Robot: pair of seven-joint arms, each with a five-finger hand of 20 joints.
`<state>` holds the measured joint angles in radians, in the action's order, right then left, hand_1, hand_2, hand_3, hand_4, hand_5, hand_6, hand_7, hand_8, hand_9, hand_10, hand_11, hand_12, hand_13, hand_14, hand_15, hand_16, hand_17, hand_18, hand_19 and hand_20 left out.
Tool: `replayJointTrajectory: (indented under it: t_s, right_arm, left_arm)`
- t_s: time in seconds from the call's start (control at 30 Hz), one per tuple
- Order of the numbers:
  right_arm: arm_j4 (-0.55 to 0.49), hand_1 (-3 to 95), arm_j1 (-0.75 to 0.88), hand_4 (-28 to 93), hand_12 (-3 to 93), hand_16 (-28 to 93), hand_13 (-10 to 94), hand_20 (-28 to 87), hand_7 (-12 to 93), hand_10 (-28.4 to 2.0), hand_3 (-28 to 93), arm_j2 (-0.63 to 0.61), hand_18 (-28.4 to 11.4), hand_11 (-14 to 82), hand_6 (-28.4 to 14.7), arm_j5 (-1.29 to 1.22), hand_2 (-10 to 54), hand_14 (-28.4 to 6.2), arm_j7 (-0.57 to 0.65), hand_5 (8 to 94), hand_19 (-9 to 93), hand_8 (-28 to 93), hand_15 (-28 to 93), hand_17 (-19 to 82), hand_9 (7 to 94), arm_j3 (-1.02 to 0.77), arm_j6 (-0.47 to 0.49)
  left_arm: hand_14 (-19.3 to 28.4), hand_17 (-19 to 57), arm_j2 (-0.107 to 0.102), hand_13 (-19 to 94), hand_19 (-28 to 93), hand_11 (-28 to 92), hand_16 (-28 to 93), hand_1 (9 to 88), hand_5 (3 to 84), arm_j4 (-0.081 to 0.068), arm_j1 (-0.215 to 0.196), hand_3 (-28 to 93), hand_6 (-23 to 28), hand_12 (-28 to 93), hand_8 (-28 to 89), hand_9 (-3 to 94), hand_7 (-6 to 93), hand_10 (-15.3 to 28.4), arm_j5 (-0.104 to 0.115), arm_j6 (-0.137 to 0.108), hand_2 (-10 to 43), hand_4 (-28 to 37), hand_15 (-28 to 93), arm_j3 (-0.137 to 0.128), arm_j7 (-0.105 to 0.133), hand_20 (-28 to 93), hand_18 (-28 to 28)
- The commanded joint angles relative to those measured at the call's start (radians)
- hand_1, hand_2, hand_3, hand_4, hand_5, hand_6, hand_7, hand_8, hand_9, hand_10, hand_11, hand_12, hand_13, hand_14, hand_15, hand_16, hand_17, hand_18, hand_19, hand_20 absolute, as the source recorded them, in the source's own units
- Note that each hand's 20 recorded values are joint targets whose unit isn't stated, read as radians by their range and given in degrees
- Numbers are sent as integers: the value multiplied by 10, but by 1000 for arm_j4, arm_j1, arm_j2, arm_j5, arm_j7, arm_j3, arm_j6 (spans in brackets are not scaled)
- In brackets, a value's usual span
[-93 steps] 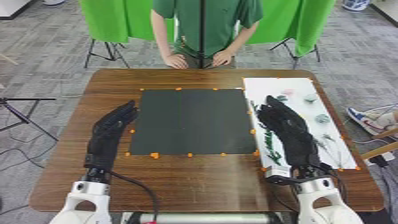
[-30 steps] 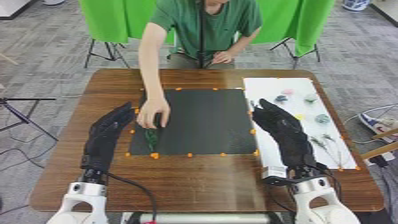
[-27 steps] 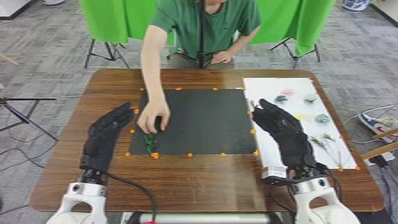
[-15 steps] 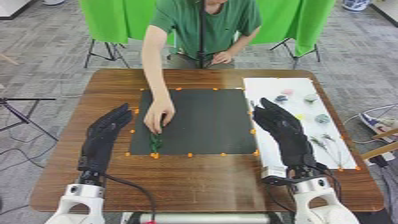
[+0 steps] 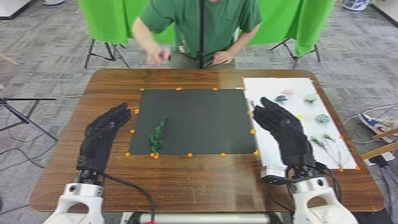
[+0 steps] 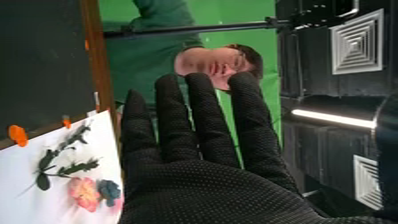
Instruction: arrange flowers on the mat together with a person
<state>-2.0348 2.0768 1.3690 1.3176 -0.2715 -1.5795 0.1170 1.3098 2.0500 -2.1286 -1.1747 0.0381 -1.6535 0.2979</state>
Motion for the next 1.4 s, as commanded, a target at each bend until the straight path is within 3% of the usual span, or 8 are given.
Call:
replayJointTrajectory:
  t_s: [0.03,0.13,0.23,0.3,0.47,0.67,0.87,1.4]
  right_arm:
    - [-5,170,-2,-282,143,171,344,273,130,-143,751,-10,-138,51,-22,34,-95,-123,-32,399,83,-90,110,171,432,13,-86]
    - [2,206,-33,-282,145,171,373,282,149,-143,694,-41,-140,57,-21,121,-95,-122,-89,414,103,-100,120,182,458,18,-257]
    - [12,368,-70,-283,145,177,437,298,159,-146,364,-88,-146,77,-23,312,-95,-128,-136,441,148,-108,147,203,503,-4,-472]
    - [18,381,-96,-283,146,184,479,310,168,-145,334,-134,-143,92,-22,413,-95,-129,-128,469,167,-111,160,220,535,-24,-608]
    - [46,480,-133,-270,157,211,581,355,195,-140,226,-257,-141,128,-8,754,-95,-119,97,537,259,-125,187,260,615,-91,-801]
    - [18,546,-62,-240,185,251,689,428,185,-139,169,-348,-163,187,-5,1106,-95,-105,432,605,465,-119,318,296,706,-210,-627]
    - [-5,541,-33,-282,203,255,734,448,177,-133,264,-398,-185,224,-3,1198,-95,-94,599,657,577,-112,401,313,754,-289,-276]
    - [10,483,-56,-283,207,273,815,440,152,-118,319,-424,-212,218,-3,1081,-95,-79,697,739,661,-103,427,371,836,-294,219]
  left_arm:
    - [154,25,0,304,39,107,52,260,437,-4,-3,640,29,153,-50,415,110,117,3,-8,-95,-174,79,-2,-2,182,121]
    - [154,25,-7,304,39,107,52,260,437,-7,10,640,29,153,-50,415,110,117,-3,-2,-95,-174,79,5,-1,182,121]
    - [153,26,-10,304,38,107,52,260,438,-2,-1,640,29,153,-50,415,110,117,-2,-1,-95,-173,79,1,-5,183,121]
    - [154,25,-12,304,39,107,52,261,438,0,-7,639,28,153,-50,414,110,117,0,-5,-95,-173,79,-1,-8,183,121]
    - [154,25,-19,303,40,107,52,262,438,2,1,639,30,154,-50,414,110,117,-5,-8,-95,-173,78,-1,-19,183,121]
    - [153,24,-22,303,40,107,53,269,438,18,-20,633,31,153,-50,414,108,117,-5,-21,-95,-174,78,-13,-39,183,120]
    - [153,21,-18,302,41,108,53,272,437,31,-36,629,32,153,-49,413,105,117,-8,-26,-95,-170,78,-21,-52,182,120]
    - [152,17,-19,296,41,108,56,273,433,33,-34,627,32,154,-48,409,103,118,-12,7,-95,-164,76,-32,-76,180,120]
